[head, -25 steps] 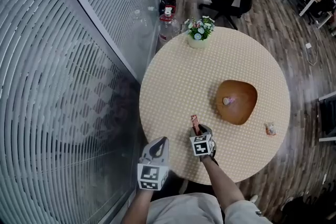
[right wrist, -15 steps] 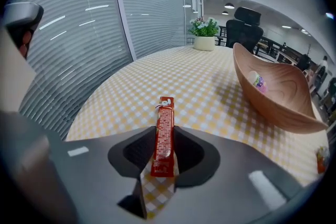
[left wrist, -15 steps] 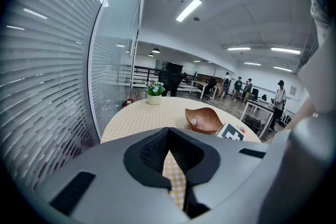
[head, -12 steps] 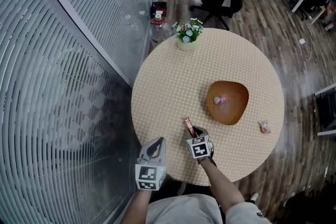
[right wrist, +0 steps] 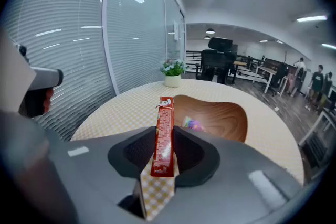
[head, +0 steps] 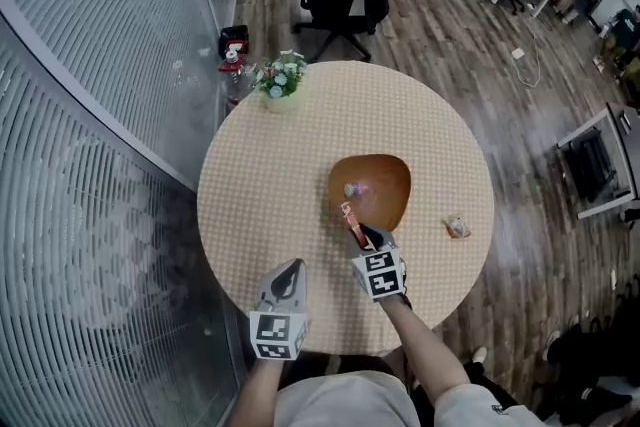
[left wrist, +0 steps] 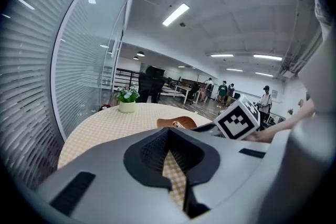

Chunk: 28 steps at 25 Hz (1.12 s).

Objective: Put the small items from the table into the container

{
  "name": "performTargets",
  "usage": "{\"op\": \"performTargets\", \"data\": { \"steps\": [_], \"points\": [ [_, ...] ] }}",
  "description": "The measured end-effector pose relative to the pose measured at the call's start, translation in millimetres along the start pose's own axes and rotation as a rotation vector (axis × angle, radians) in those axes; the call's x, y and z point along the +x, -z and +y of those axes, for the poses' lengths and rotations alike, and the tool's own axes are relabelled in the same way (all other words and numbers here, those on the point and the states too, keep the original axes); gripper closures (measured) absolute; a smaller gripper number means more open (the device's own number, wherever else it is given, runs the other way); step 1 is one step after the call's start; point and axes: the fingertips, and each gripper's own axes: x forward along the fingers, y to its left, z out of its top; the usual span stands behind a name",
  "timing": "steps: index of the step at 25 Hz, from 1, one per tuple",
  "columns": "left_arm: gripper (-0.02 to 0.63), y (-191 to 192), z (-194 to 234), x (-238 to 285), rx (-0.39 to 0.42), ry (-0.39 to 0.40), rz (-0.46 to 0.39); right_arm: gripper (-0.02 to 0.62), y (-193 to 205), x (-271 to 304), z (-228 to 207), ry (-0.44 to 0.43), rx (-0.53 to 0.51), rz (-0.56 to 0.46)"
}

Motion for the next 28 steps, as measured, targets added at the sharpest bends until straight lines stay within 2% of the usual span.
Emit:
{"op": "performTargets", "data": {
  "steps": [5, 10, 18, 21, 28],
  "points": [
    [0.601, 0.1, -25.5, 10.5, 0.01, 0.037, 0.013, 0.494, -8.6, -3.4, -66.0, 0.092, 0.014, 0.007],
    [0.6, -0.3, -35.2, 13.4, 0.015, 0.036, 0.027, 0.494, 8.0, 13.8, -96.9, 0.114, 0.033, 0.065],
    [0.6, 9.7, -32.6, 8.6, 0.021, -0.02, 0.042, 0.494, 35.5, 44.5, -116.1, 0.112, 0.05, 0.134],
    [0.6, 5.5, -32.4, 6.6, 0.018, -0.041, 0.043, 0.492, 30.0, 45.7, -121.0, 0.118, 0.022, 0.125],
    [0.6, 0.1, -38.0, 10.6, 0.016, -0.057, 0.044, 0.476, 17.6, 37.1, -119.0, 0.076, 0.039, 0.081]
  ]
}}
